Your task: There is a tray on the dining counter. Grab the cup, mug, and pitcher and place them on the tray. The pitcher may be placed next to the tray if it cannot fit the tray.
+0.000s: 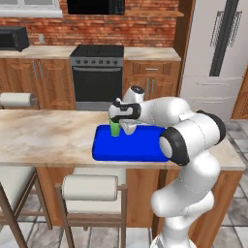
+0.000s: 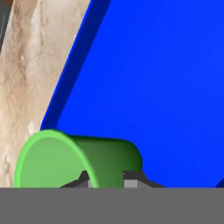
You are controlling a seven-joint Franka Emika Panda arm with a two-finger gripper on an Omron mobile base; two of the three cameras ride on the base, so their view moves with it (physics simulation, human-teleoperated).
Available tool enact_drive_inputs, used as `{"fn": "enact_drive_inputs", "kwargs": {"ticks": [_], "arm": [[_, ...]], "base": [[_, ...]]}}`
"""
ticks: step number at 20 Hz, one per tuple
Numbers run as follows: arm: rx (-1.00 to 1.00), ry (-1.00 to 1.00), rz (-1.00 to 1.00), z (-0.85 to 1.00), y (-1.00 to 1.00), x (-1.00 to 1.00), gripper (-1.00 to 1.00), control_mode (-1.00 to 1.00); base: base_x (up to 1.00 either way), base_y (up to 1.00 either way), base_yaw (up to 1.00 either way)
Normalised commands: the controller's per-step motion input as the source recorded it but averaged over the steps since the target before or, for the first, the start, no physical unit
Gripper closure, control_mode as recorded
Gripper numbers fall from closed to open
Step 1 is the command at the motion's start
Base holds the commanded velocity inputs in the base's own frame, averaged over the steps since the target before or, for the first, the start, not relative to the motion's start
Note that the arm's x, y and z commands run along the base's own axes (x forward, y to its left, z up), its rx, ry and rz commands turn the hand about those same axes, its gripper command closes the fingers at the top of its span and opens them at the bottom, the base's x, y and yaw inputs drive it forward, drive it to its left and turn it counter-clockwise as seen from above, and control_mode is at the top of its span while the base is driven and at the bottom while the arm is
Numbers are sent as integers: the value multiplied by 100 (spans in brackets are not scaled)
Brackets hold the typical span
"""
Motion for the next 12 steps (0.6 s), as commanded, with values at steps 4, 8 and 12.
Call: {"fn": "enact_drive_inputs", "kwargs": {"ticks": [4,8,12], "arm": [[0,0,0,-12,9,28,100,-100],[0,0,0,-10,8,22,100,-100],[0,2,0,-5,5,11,100,-100]], "base": [[0,0,0],[0,0,0],[0,0,0]]}}
